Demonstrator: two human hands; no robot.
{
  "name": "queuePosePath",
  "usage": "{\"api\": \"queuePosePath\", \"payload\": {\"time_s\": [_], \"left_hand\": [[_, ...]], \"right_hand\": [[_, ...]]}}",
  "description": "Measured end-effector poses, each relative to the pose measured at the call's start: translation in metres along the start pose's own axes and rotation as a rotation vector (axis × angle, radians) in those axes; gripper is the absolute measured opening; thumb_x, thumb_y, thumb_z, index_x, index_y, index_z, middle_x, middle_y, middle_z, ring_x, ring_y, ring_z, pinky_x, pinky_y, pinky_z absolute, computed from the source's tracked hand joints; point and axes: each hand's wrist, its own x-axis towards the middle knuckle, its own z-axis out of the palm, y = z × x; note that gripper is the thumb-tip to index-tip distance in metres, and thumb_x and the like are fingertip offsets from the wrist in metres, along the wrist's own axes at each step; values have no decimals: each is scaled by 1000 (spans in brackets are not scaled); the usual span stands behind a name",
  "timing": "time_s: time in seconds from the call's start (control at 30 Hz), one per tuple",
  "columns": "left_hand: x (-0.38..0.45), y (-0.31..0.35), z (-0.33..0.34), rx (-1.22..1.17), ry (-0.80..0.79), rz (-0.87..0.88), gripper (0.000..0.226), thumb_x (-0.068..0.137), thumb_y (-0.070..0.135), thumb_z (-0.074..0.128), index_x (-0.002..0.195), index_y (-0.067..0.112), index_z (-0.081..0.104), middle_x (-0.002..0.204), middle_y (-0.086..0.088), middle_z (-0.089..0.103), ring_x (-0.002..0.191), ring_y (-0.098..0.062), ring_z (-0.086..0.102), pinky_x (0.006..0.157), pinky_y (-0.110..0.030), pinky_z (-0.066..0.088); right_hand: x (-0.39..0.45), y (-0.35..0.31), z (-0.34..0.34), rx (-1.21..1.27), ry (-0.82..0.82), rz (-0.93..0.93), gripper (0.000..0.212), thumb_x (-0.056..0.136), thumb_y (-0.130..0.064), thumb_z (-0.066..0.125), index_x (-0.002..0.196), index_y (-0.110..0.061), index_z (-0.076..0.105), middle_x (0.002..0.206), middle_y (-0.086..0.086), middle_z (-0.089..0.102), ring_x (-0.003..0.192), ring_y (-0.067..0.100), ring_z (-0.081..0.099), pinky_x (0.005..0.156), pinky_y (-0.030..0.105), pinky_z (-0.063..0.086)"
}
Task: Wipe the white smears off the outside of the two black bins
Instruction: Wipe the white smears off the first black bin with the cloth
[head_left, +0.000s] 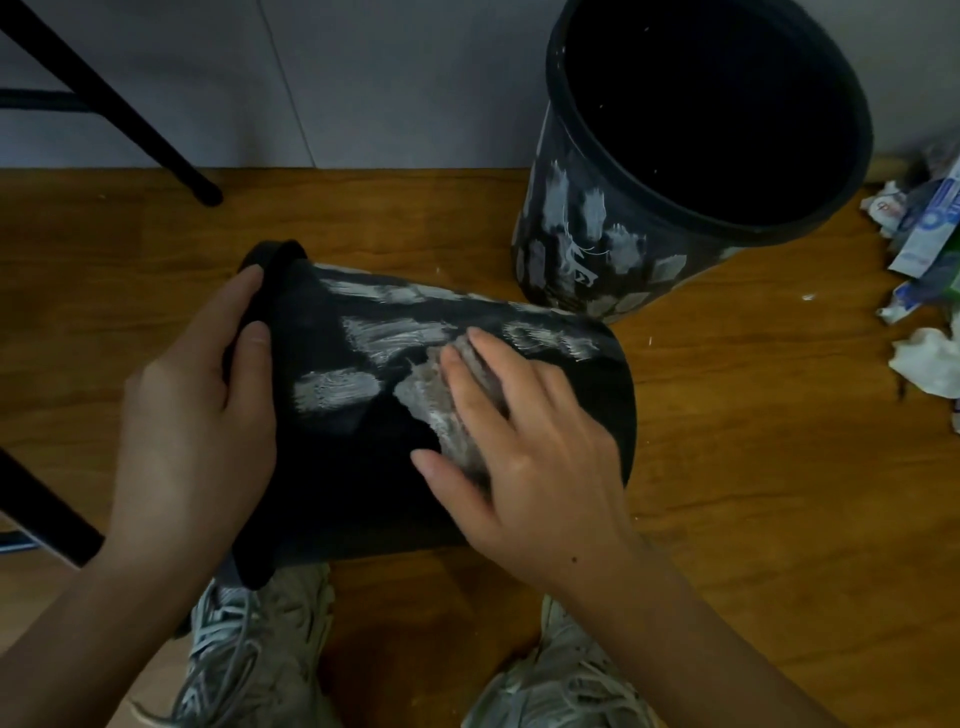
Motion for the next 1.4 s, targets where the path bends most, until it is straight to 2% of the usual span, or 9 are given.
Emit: {"api": "queuePosePath", "payload": {"time_s": [0.07, 0.13, 0.3, 0.47, 0.7, 0.97, 1.07, 1.27, 1.4], "left_hand": [[-2, 2, -2, -5, -6, -5, 38, 104, 28, 36, 138, 42, 38, 114, 36, 51, 91, 35, 41, 73, 11, 30], [-4, 5, -3, -21, -23, -33, 39, 103, 23, 38, 141, 28, 43, 96, 37, 55, 81, 35, 43, 67, 10, 33], [-5, 15, -6, -35, -22, -63, 40, 102, 21, 40, 142, 21, 45, 93, 36, 41, 75, 34, 44, 61, 8, 34], [-6, 14, -7, -73, -34, -80, 40, 102, 20, 41, 142, 21, 45, 84, 41, 46, 77, 31, 47, 65, 7, 35], [-12, 20, -6, -204, -53, -115, 42, 102, 18, 39, 144, 20, 41, 116, 32, 46, 96, 34, 41, 76, 8, 32], [-8, 26, -6, -192, -65, -152, 42, 102, 17, 37, 144, 19, 39, 131, 16, 44, 108, 19, 42, 80, 8, 32], [-5, 26, -8, -222, -72, -170, 41, 103, 18, 37, 144, 21, 39, 123, 30, 41, 100, 35, 38, 81, 9, 31], [5, 27, -10, -326, -131, -228, 41, 103, 24, 36, 144, 29, 38, 113, 41, 40, 103, 30, 41, 83, 4, 37], [6, 28, -11, -346, -150, -219, 41, 103, 20, 35, 144, 23, 39, 112, 37, 43, 103, 27, 45, 79, 3, 37]], "right_hand": [[-3, 7, -2, 0, 21, -12, 54, 100, -47, 36, 135, -11, 57, 137, 9, 55, 114, 22, 52, 78, 30, 50], [-4, 10, 2, -4, 49, -38, 50, 100, -43, 40, 133, -9, 58, 134, 12, 57, 111, 24, 53, 81, 36, 50], [1, 8, 15, 37, 48, -170, 46, 98, -30, 55, 133, 0, 56, 144, 18, 48, 135, 30, 41, 112, 41, 36], [-10, 19, 19, 96, 88, -135, 35, 100, -18, 53, 131, -3, 58, 140, 13, 54, 137, 24, 42, 114, 37, 35], [-23, 32, 19, 58, 239, 192, 36, 97, -19, 49, 127, -1, 59, 132, 13, 59, 132, 25, 48, 115, 25, 31], [18, -28, 26, 178, 134, -138, 34, 93, -19, 60, 119, 1, 64, 132, 17, 59, 132, 26, 46, 112, 33, 37], [15, -29, 28, 169, 116, -223, 34, 94, -16, 58, 122, 2, 63, 132, 19, 58, 133, 29, 45, 113, 35, 37], [12, -17, 27, 126, 192, -44, 33, 96, -15, 56, 124, 2, 62, 130, 17, 59, 132, 26, 46, 111, 31, 39], [31, -37, 29, 143, 162, -128, 31, 96, -11, 54, 122, 2, 63, 130, 17, 60, 131, 27, 47, 112, 30, 37]]}}
